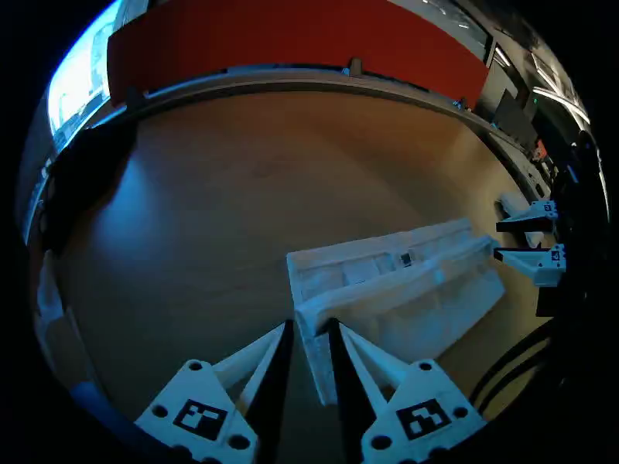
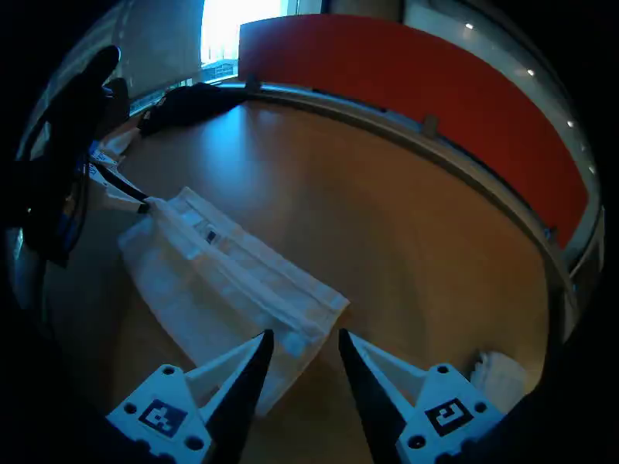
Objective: Fold towel
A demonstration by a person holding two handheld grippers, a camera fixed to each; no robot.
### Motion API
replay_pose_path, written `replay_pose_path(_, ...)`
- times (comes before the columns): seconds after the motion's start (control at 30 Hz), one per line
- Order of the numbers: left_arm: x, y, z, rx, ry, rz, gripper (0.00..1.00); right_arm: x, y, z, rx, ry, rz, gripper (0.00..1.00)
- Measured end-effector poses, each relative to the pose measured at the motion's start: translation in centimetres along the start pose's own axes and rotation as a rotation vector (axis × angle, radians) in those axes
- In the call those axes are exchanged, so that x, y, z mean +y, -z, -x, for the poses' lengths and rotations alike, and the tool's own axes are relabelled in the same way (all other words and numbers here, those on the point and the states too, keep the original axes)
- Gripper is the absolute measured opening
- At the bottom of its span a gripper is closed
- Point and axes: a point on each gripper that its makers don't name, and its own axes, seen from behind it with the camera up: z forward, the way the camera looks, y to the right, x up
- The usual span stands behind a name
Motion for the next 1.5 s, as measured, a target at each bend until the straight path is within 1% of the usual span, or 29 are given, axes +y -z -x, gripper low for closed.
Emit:
replay_pose_path(0.1, -0.3, -0.1, -0.1, 0.0, 0.001, -0.009, 0.43, 0.4, -0.2, 0.1, -0.002, 0.005, 0.015, 0.67)
replay_pose_path(0.23, -0.6, -0.3, -0.3, 0.002, -0.004, -0.021, 0.5, 1.0, -0.5, 0.3, -0.006, 0.006, 0.037, 0.67)
replay_pose_path(0.3, -0.9, -0.3, -0.4, 0.004, -0.009, -0.029, 0.59, 1.4, -0.6, 0.3, -0.007, 0.004, 0.049, 0.68)
replay_pose_path(0.33, -1.0, -0.3, -0.4, 0.005, -0.011, -0.032, 0.61, 1.6, -0.7, 0.3, -0.007, 0.002, 0.054, 0.69)
replay_pose_path(0.37, -1.1, -0.4, -0.5, 0.007, -0.013, -0.036, 0.63, 1.7, -0.8, 0.3, -0.008, 0.0, 0.059, 0.72)
replay_pose_path(0.47, -1.5, -0.5, -0.7, 0.01, -0.016, -0.05, 0.73, 2.1, -0.9, 0.1, -0.006, -0.005, 0.069, 0.79)
replay_pose_path(0.57, -1.9, -0.4, -1.1, 0.021, -0.011, -0.064, 0.84, 2.4, -0.9, -0.1, -0.001, -0.005, 0.075, 0.8)
replay_pose_path(0.6, -2.0, -0.4, -1.3, 0.024, -0.009, -0.067, 0.84, 2.4, -0.9, -0.2, 0.0, -0.004, 0.077, 0.8)
replay_pose_path(0.63, -2.1, -0.4, -1.4, 0.026, -0.007, -0.07, 0.84, 2.5, -0.9, -0.2, 0.001, -0.004, 0.079, 0.83)
replay_pose_path(0.73, -2.4, -0.2, -1.7, 0.033, -0.003, -0.081, 0.92, 2.7, -0.8, -0.4, 0.005, -0.004, 0.085, 0.94)
replay_pose_path(0.77, -2.5, -0.1, -1.7, 0.035, -0.003, -0.085, 0.94, 2.7, -0.8, -0.4, 0.006, -0.004, 0.086, 0.95)
replay_pose_path(0.97, -2.7, 0.5, -1.7, 0.042, -0.004, -0.095, 0.94, 2.7, -0.2, -0.6, 0.019, -0.01, 0.091, 0.96)
replay_pose_path(1.17, -2.5, 1.5, -1.0, 0.047, 0.0, -0.087, 0.94, 2.1, 0.9, -0.3, 0.029, -0.017, 0.09, 0.96)
replay_pose_path(1.5, -2.1, 3.9, 1.9, 0.04, 0.012, -0.085, 0.94, 0.8, 3.5, 1.3, 0.037, -0.028, 0.09, 0.96)
